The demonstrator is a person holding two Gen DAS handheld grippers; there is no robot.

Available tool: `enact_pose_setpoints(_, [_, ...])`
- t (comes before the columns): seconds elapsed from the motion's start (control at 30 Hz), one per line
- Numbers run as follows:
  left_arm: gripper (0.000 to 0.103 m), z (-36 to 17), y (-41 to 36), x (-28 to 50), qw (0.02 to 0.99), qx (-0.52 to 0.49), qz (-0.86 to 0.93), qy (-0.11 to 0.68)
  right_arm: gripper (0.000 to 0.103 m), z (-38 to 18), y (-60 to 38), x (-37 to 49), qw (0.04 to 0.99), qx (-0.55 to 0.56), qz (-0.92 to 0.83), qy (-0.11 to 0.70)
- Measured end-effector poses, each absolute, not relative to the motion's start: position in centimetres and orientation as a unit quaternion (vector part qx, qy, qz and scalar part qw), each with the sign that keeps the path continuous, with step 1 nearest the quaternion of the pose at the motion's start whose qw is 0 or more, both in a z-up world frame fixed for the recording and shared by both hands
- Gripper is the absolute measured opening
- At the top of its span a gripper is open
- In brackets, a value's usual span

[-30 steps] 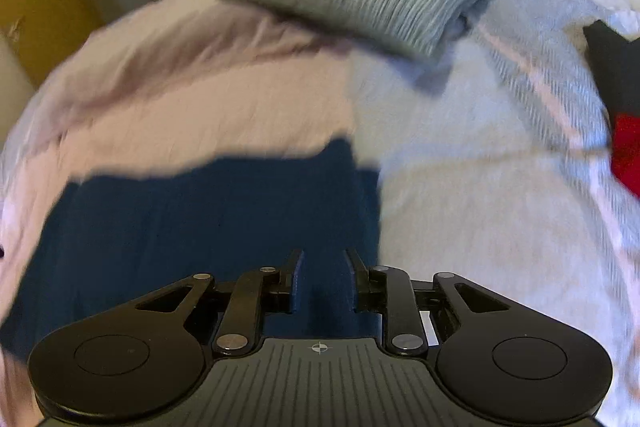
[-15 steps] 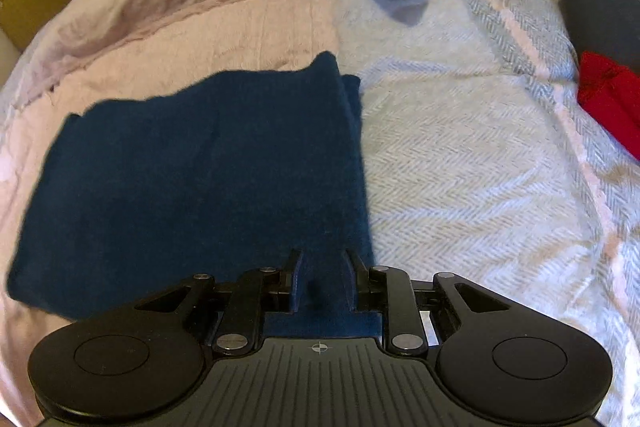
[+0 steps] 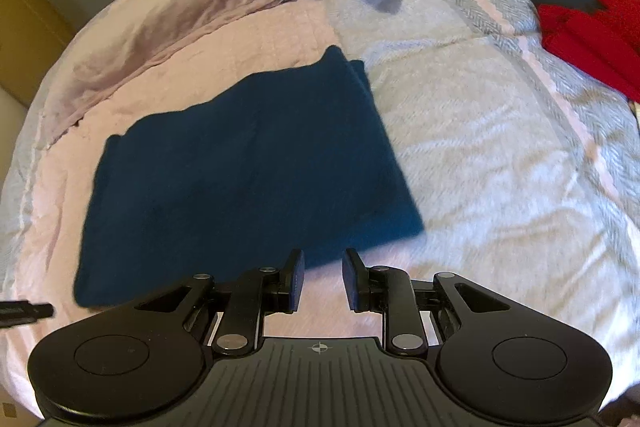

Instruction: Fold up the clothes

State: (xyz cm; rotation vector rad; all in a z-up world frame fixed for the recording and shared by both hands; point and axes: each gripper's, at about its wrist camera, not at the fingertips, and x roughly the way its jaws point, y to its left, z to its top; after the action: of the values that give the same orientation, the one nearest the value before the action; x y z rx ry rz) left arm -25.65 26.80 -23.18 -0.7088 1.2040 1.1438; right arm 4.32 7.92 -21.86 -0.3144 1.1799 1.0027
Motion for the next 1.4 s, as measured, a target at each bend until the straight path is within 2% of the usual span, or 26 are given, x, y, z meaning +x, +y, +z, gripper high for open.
enact_pose_setpoints(0.27, [0.035,-20.7,22.8,-27.2,0.646,-0.305,0.479,0.511,0.028,-18.2,5.0,1.3,0.723,-0.121,0.455,0.505])
enact_pose_setpoints(0.5, [0.036,-18.4,19.9,-28.7,0.673,-0.290,0.468,0.494,0.037,-16.2,1.6,0.8,0.746,-0.117,0.427,0.496])
enact_pose_setpoints(1.07, [0.036,-17.0,17.6,-31.2,0.687,-0.287,0.461,0.483,0.039,-15.7,-0.5,-1.5,0.741,-0.127,0.421,0.507])
enact_pose_setpoints(1.4, [0.036,-17.3,18.3,-30.8,0.697,-0.282,0.467,0.466,0.039,-17.0,1.2,0.4,0.734,-0.129,0.419,0.518])
